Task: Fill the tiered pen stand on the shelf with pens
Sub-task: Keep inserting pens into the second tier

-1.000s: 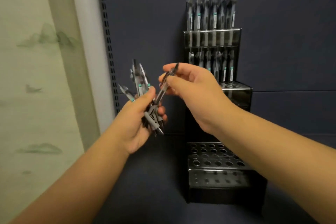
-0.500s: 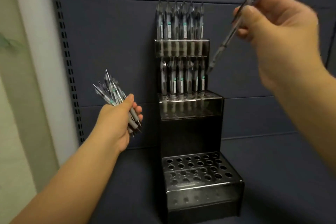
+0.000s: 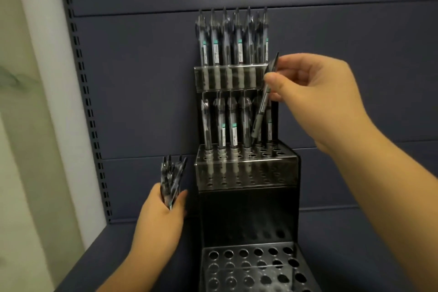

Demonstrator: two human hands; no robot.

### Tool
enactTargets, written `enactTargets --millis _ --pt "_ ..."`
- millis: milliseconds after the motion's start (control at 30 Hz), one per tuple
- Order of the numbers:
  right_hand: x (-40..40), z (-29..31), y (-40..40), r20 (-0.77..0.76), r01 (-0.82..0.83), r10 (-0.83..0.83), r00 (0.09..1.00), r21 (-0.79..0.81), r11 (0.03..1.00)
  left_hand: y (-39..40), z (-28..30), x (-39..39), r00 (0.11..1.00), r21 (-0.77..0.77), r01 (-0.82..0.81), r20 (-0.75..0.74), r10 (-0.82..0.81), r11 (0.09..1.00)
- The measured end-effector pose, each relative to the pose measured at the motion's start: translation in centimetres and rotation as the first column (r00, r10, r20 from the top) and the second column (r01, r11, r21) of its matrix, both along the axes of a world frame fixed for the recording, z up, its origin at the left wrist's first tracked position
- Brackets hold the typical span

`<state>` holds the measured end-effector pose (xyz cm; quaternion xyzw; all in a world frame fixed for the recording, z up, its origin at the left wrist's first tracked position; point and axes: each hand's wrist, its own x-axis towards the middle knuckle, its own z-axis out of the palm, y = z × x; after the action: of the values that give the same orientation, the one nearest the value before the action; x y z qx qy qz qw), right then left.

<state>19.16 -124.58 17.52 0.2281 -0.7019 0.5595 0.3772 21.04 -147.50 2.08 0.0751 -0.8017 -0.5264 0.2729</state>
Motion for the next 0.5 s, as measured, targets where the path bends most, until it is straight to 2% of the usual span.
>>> enactTargets --millis 200,400,500 --pt "-0.6 -0.1 0.6 -0.048 0.071 -0.07 0.996 0.016 0.997 -0.2 -0.2 -0.4 1.0 0.018 0.011 0.009 -0.012 1.0" --pt "-1.3 -0.5 1.4 0.001 -0.068 0.068 0.998 -0.101 0.993 -0.6 -0.7 -0.8 1.0 -0.012 -0.007 0.012 0.007 1.0" --pt "-1.6 -0.8 1.1 0.031 -0.103 0.107 0.994 -0.091 0.99 -0.7 -0.6 -0.7 1.0 -0.025 -0.003 0.018 0.004 1.0"
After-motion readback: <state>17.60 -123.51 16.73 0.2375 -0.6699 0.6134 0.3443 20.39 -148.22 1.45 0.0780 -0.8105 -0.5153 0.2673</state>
